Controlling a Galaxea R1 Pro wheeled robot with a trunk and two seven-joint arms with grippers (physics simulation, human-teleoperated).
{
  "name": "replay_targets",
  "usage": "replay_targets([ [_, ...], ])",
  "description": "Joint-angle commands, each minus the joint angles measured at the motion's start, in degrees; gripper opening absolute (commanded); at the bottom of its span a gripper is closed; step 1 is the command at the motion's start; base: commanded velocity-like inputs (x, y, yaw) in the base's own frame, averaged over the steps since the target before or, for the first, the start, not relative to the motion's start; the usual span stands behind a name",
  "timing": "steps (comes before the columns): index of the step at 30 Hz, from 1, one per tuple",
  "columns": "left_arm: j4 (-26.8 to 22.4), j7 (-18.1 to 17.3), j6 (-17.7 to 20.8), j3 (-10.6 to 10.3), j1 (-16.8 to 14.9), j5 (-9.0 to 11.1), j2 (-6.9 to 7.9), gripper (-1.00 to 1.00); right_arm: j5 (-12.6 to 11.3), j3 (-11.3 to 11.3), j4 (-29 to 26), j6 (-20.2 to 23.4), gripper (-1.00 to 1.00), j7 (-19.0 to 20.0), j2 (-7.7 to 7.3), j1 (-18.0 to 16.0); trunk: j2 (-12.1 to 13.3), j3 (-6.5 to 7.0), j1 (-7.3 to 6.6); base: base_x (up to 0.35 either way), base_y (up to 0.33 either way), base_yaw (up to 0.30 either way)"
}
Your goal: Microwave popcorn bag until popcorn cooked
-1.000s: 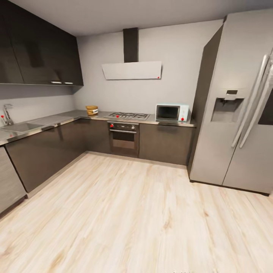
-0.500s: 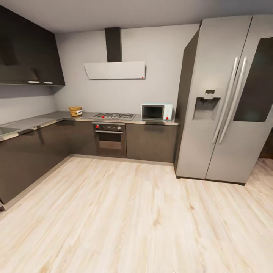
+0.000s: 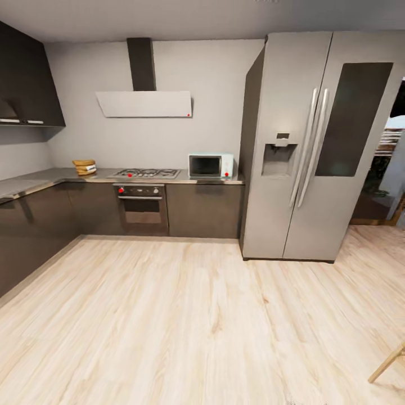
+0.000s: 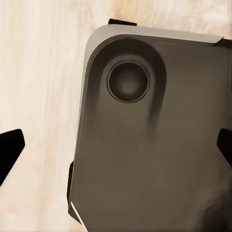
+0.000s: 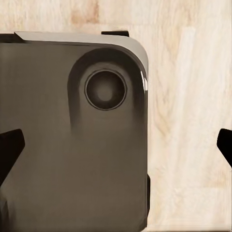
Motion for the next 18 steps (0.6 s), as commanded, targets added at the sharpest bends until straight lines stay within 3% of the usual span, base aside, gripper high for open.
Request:
replay_targets([
  [1,0.0,0.0,-0.1,0.0,0.0,0.4,0.0,1.0,-0.1,0.0,0.1,-0.2,1.0,0.0,0.0,0.0,0.0,-0.05,0.0,0.0,0.0,-0.246],
  [8,0.0,0.0,0.0,0.0,0.0,0.4,0.0,1.0,0.3,0.0,0.1,-0.2,1.0,0.0,0.0,0.0,0.0,-0.05,0.0,0.043,0.0,-0.12],
  [18,0.0,0.0,0.1,0.0,0.0,0.5,0.0,1.0,0.6,0.2,0.1,-0.2,1.0,0.0,0.0,0.0,0.0,-0.05,0.0,0.293,0.0,-0.002],
])
